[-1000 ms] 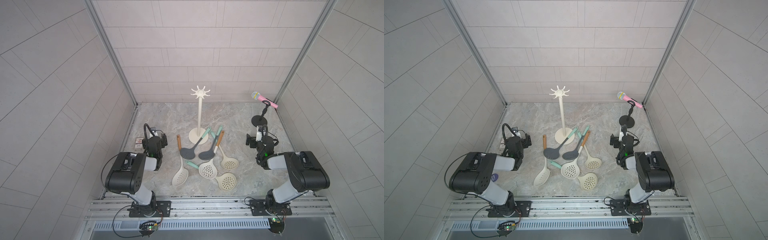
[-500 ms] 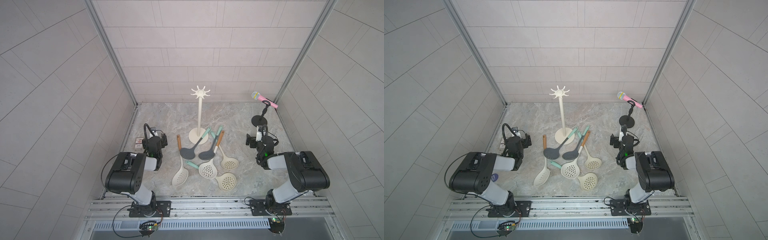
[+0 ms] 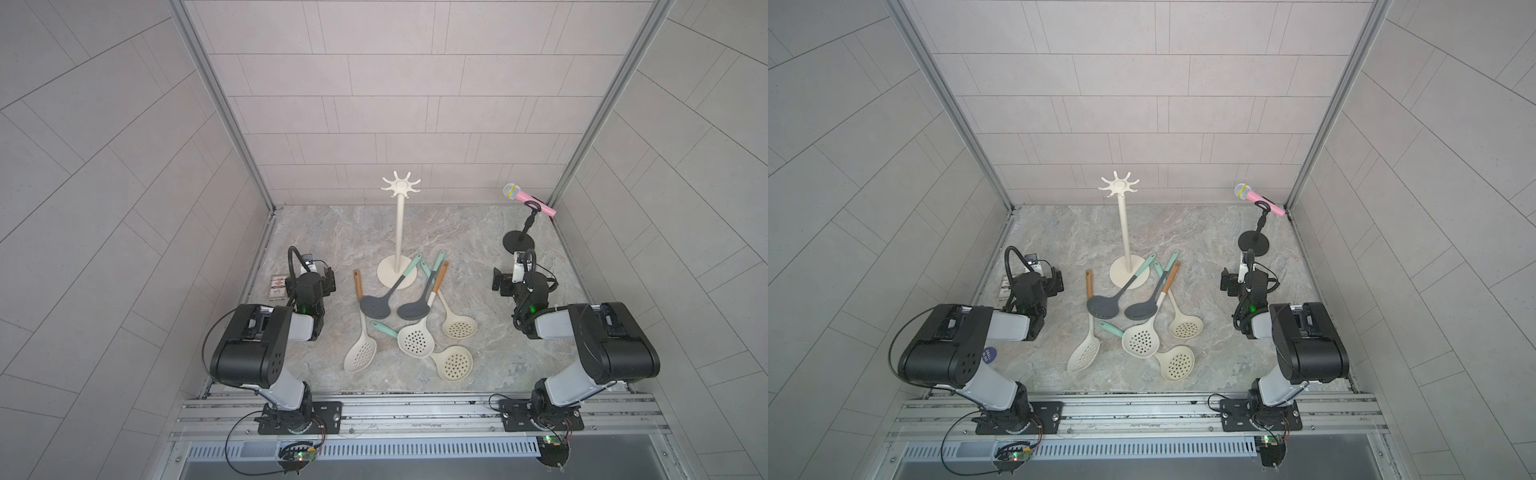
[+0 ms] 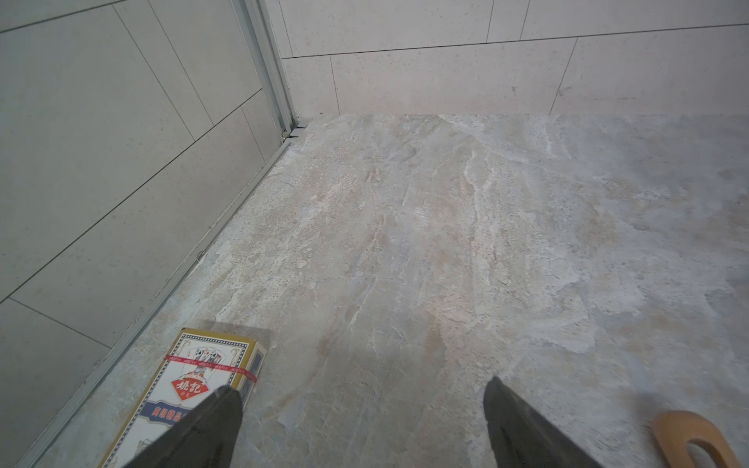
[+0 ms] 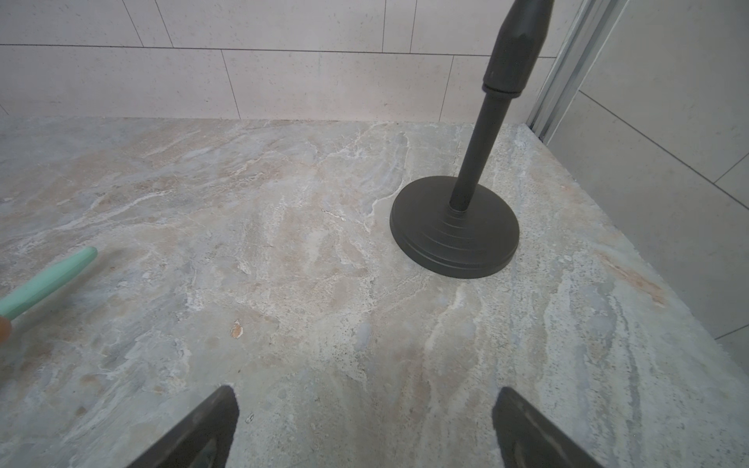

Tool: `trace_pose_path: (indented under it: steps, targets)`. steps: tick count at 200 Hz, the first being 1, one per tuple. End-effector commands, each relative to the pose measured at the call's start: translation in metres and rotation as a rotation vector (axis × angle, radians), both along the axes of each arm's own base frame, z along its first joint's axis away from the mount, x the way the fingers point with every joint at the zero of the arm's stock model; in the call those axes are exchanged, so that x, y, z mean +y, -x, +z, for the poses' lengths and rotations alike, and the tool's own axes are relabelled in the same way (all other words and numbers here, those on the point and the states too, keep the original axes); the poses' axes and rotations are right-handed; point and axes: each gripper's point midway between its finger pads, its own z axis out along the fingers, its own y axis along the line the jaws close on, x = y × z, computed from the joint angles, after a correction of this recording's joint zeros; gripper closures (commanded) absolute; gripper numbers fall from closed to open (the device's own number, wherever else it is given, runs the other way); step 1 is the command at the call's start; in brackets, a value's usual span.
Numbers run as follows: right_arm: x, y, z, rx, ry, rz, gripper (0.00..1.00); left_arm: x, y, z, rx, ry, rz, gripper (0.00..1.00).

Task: Hang the skimmer on the kitchen utensil rack
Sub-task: Pick up the skimmer from the center of the board.

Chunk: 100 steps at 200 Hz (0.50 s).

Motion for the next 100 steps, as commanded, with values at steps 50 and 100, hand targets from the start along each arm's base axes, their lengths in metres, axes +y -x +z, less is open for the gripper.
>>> trace_pose_path:
  steps: [50,100]
  targets:
    - [-0.005,-0.005,0.017,0.047,0.041,-0.048,0.00,-0.006,-0.008,0.011,-0.022,0.001,-0.042,0.00]
    - [0.007,-0.007,0.055,0.037,0.113,-0.036,0.00,-0.017,-0.018,0.027,0.060,0.000,-0.109,0.00]
